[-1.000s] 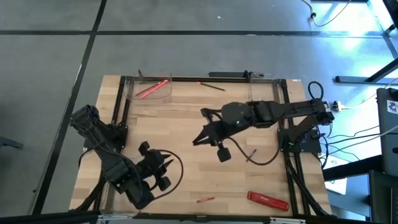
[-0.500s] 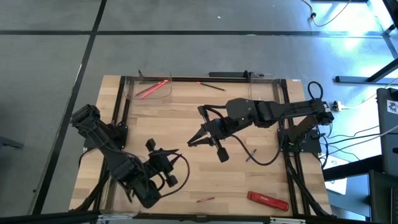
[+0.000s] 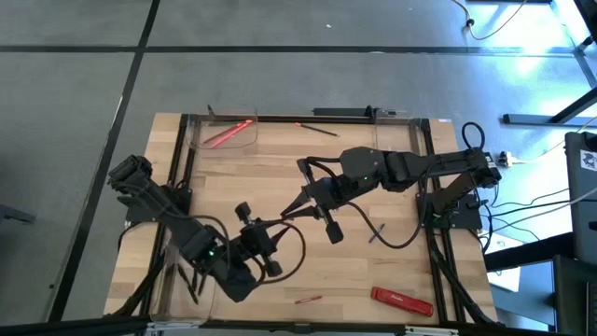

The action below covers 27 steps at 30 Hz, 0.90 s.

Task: Sort crayons/erasers/pens/pencils in bins
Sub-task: Put the black pen into the bottom left transparent bin

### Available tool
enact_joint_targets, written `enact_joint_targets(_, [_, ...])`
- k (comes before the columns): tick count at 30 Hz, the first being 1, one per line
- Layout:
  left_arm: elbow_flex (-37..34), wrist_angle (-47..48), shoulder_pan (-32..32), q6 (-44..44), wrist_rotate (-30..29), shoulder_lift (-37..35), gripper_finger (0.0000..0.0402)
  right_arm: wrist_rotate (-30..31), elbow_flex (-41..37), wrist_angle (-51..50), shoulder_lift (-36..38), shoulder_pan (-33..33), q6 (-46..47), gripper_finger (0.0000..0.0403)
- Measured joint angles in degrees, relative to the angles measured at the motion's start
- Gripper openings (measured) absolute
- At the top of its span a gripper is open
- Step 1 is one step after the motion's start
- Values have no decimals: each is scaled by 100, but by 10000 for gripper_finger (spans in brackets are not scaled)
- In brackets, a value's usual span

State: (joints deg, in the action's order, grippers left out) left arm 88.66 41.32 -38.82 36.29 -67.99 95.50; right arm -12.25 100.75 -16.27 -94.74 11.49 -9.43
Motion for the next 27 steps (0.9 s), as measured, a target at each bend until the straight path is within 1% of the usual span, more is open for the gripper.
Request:
enact_joint_targets(6, [0, -209, 124, -353, 2, 0, 84, -11, -2, 0, 0, 2, 13, 16])
enact_joint_targets(9, [0, -270, 194, -501, 7, 0, 84, -131, -4, 19, 0, 2, 15, 16])
enact_joint_targets(15, [0, -614, 342, -830, 19, 0, 84, -140, -4, 26, 0, 0, 13, 16])
enact_joint_targets(27, [0, -819, 345, -988, 15, 0, 84, -141, -4, 24, -3, 0, 8, 16])
